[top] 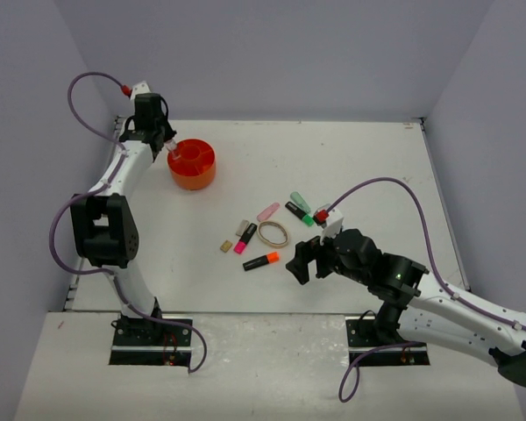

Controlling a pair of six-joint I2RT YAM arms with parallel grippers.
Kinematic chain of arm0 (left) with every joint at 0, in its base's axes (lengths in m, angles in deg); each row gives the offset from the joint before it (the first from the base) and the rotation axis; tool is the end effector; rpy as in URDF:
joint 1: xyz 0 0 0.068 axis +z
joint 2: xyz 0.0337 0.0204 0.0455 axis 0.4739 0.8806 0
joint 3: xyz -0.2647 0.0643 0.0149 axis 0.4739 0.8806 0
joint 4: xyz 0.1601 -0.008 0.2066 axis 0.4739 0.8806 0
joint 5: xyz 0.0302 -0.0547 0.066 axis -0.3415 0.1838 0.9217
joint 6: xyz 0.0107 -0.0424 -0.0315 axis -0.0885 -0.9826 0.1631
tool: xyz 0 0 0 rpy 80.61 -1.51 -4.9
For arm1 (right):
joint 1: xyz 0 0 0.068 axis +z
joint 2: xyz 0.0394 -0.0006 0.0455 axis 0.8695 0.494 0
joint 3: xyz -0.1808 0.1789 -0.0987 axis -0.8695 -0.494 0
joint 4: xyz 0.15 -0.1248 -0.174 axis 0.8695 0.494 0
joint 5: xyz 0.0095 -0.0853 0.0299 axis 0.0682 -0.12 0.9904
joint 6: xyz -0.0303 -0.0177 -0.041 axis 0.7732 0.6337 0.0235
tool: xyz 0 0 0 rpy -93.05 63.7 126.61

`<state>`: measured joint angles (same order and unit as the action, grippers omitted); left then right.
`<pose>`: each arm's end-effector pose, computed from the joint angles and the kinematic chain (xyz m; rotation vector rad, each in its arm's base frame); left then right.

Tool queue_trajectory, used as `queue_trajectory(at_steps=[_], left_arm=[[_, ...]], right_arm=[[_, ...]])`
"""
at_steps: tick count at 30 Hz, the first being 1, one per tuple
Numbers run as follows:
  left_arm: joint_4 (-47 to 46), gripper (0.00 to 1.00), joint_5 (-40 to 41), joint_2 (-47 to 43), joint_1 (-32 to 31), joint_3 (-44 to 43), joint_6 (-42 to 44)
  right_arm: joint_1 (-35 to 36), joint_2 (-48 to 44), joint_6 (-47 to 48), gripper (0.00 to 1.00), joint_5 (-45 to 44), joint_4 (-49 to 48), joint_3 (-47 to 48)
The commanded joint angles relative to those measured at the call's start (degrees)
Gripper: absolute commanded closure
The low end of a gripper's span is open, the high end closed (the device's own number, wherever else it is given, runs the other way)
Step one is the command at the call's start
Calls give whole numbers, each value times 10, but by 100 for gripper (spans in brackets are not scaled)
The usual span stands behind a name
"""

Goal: Sort the stationery into containers
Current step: Place the stationery in the storage box.

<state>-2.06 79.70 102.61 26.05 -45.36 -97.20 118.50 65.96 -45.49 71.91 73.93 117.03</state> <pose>0.4358 -0.0080 0.2994 -0.5898 2.0317 -0.0273 0.0963 0.1450 0.2737 -0.4995 2.1326 0.7249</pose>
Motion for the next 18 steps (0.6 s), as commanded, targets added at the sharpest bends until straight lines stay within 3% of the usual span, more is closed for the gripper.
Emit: queue_trajectory(at_steps=[1,2,5,11,13,18], left_arm=[[-28,100,26,-20,8,16,-15],[-32,99,25,-18,8,22,-17],[-42,71,17,-14,9,35,-23],[-47,51,8,-10,10,45,-30],[-35,33,12,-11,11,40,-33],[-26,24,18,-38,11,39,-39]], right_arm=[[2,1,-7,1,10,-21,-4],[1,1,-8,1,11,-21,-3],[2,0,-8,1,10,-20,-3],[2,2,-8,1,12,-21,-3],[2,4,-9,1,14,-21,-3],[2,9,-11,1,13,-23,-3]])
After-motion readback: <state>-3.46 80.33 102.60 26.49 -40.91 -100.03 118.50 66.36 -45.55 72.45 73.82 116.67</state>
